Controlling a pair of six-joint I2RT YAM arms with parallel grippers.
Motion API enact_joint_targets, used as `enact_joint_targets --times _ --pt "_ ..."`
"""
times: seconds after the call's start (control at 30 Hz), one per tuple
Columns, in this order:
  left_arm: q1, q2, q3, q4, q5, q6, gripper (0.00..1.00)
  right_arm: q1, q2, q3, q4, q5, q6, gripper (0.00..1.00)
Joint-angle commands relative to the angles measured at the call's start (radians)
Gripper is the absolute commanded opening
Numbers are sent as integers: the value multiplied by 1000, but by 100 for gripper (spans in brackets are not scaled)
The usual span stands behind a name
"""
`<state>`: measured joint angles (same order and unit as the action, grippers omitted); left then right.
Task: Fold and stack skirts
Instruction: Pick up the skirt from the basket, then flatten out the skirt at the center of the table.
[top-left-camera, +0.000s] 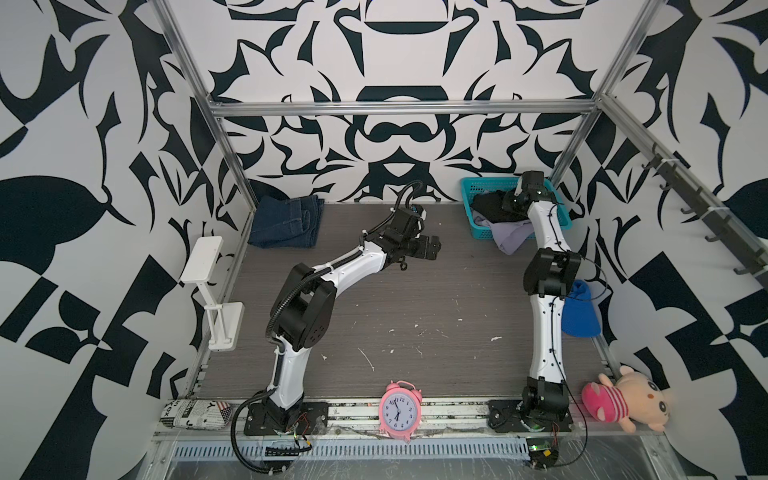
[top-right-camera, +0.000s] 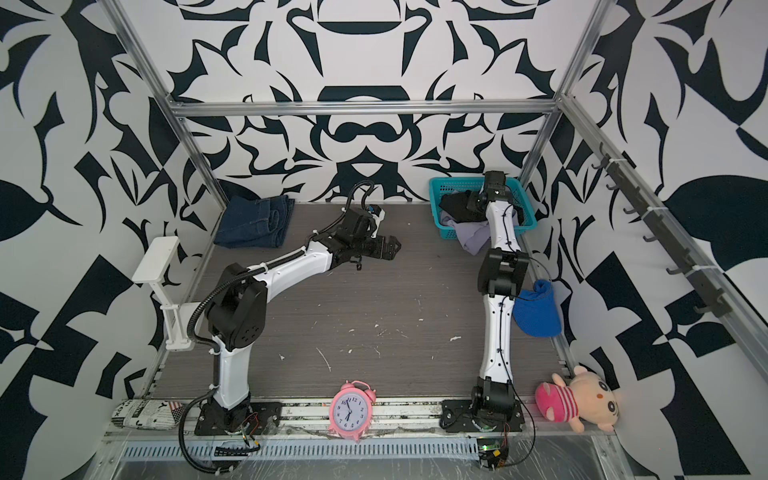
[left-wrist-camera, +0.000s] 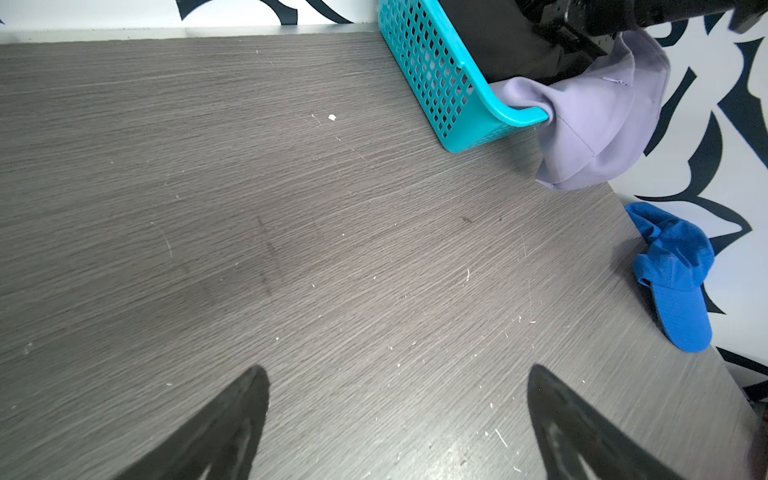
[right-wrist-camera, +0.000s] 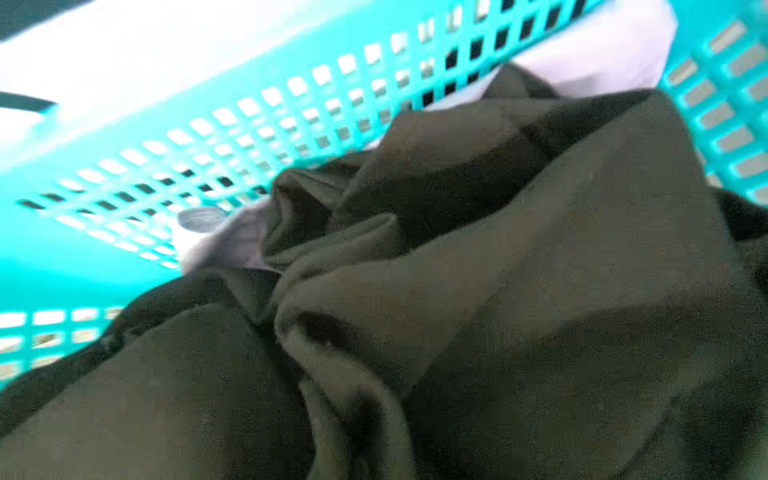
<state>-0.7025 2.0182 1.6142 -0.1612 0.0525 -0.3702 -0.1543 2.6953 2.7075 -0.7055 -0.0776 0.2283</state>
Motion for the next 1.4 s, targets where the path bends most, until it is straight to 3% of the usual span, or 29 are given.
enact_joint_targets --times 0.0,0.33,0.77,0.9,1.07,1.23,1.37 --pt "-3 -50 7 -8 -12 -17 99 7 -180 31 61 -60 37 0" --pt "-14 -145 -55 42 -56 4 100 25 -428 37 71 -126 70 0" --pt "-14 -324 -217 180 -71 45 89 130 -684 33 2 -269 26 0" --pt "-14 -442 -366 328 -79 65 89 215 -803 -80 -5 -282 -23 0" --pt "-14 -564 -491 383 -87 120 89 302 -921 -266 54 -349 -34 0" --pt "-5 -722 -716 547 -180 131 89 342 -1073 -557 200 -429 -2 0" --pt "17 -826 -817 590 -49 140 95 362 -1203 -833 380 -464 48 0"
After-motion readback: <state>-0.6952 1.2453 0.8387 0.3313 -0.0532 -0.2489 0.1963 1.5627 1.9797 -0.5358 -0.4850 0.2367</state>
